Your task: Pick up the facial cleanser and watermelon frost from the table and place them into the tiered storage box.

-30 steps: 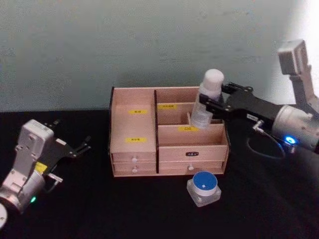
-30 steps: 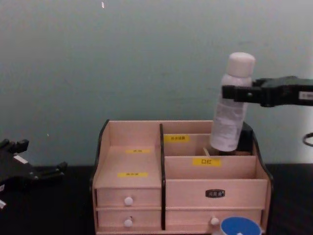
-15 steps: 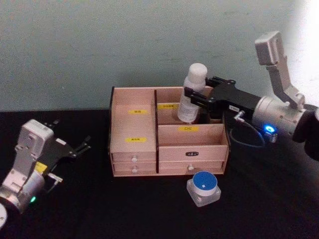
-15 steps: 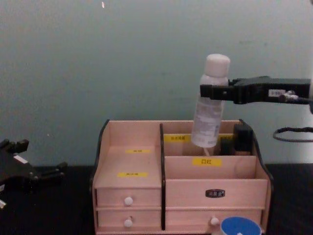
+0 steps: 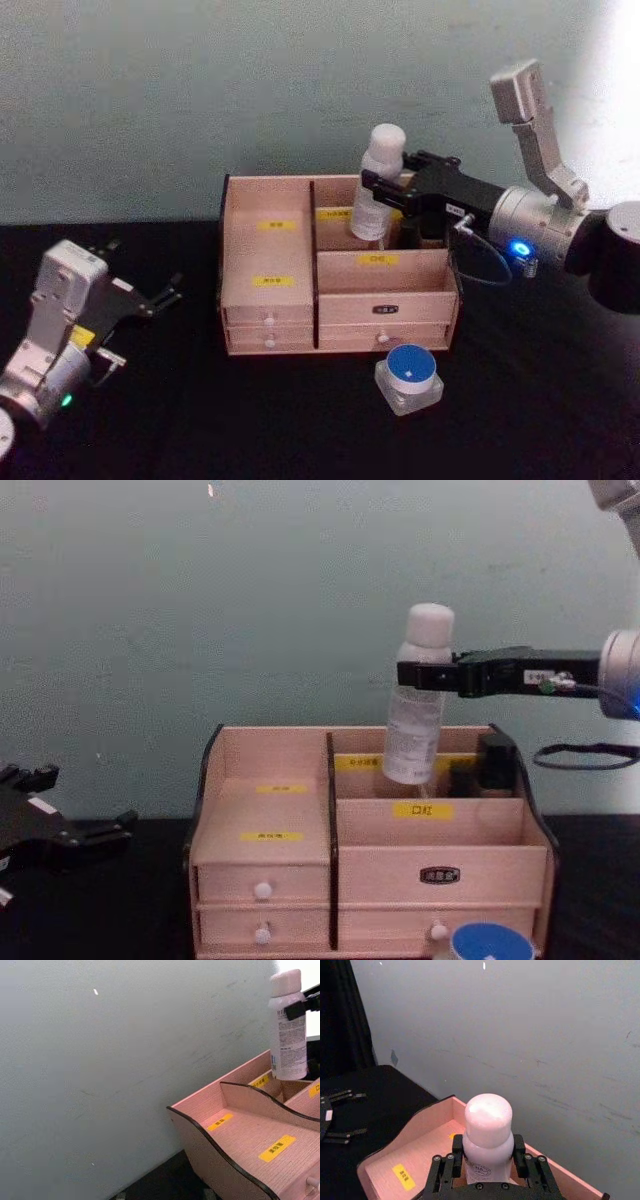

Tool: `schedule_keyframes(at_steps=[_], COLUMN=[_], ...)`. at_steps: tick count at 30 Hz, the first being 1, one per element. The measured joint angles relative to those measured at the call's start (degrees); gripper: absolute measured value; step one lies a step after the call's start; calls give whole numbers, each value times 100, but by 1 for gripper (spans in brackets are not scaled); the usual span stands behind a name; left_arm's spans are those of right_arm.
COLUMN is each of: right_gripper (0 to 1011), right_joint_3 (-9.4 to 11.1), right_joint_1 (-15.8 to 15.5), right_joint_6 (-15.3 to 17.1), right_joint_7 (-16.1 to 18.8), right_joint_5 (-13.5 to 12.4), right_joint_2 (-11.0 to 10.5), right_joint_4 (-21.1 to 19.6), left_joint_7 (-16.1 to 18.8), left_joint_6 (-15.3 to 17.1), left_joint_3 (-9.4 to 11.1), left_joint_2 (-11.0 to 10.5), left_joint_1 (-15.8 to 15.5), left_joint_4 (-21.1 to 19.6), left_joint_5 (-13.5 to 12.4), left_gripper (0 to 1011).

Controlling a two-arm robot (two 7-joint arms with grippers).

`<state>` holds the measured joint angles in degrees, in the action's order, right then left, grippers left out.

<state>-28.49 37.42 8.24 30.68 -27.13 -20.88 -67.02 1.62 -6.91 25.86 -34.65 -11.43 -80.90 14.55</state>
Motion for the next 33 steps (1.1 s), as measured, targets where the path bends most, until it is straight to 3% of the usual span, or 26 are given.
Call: schedule_keyframes(at_steps=[16,33], right_gripper=[596,596], right_joint_3=[-55,-37], right_joint_1=[272,284], right_joint_6=[-121,-137], right_joint_7=[122,216], right_joint_5=[157,184], right_joint_2=[282,385], right_joint_4=[622,752], left_joint_7=[0,0], left_joint_6=[0,0], left_joint_3=[0,0], left_joint_2=[0,0], left_joint_1=[0,0], left_joint_4=[0,0], left_joint_5=[0,0], left_gripper=[1001,1001])
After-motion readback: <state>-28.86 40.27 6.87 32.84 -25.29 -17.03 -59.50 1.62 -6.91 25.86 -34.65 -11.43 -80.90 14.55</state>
